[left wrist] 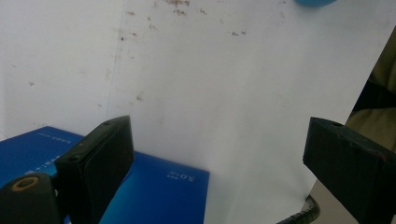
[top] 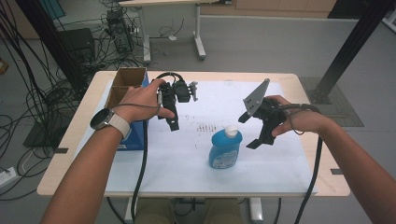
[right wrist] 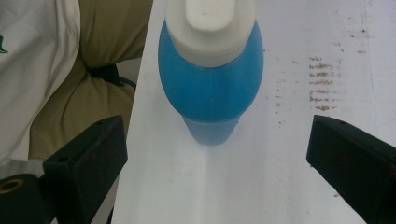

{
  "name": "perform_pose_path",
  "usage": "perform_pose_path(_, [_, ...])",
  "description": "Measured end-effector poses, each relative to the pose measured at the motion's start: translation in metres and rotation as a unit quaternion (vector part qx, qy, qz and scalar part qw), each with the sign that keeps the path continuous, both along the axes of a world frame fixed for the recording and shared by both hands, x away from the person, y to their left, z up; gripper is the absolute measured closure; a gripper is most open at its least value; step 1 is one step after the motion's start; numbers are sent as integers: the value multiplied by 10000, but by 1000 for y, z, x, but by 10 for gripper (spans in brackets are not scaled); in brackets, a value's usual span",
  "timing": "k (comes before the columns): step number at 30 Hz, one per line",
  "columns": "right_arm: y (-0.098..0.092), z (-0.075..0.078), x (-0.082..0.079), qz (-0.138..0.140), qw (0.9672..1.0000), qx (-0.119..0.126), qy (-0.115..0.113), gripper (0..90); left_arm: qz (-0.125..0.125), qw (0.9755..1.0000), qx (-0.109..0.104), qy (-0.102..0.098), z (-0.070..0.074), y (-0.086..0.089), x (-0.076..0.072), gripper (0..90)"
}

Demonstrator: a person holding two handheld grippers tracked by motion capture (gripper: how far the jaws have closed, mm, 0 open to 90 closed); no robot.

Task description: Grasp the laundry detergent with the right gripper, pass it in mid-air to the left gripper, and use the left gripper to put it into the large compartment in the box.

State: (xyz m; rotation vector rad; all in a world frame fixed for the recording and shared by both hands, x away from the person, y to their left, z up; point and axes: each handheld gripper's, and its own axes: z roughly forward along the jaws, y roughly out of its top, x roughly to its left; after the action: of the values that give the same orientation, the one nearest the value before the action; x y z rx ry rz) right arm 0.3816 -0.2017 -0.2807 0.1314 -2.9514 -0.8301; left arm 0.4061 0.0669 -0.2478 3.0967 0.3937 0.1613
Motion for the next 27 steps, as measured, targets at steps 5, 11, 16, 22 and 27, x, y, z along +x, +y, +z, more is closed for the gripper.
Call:
perform_pose_path(5, [2,-2,0,41,10000,-9,12,50,2,10000,-4,0,0,0,0,92])
perform_pose_path(11, [3,-4,0,51,10000,19,32,51,8,10000,-9,7,-1,0,0,92])
perform_pose_path(16, [1,-9,-1,41,10000,44,68,52,10,10000,-3,16,-2,-1,0,92])
perform_pose_path(22, [2,-12,0,73,9999,102,51,52,25,10000,-21,7,-2,-1,0,92])
perform_pose_path(27, [4,-14,-1,65,9999,156,1,50,40,10000,-25,7,-3,0,-1,92])
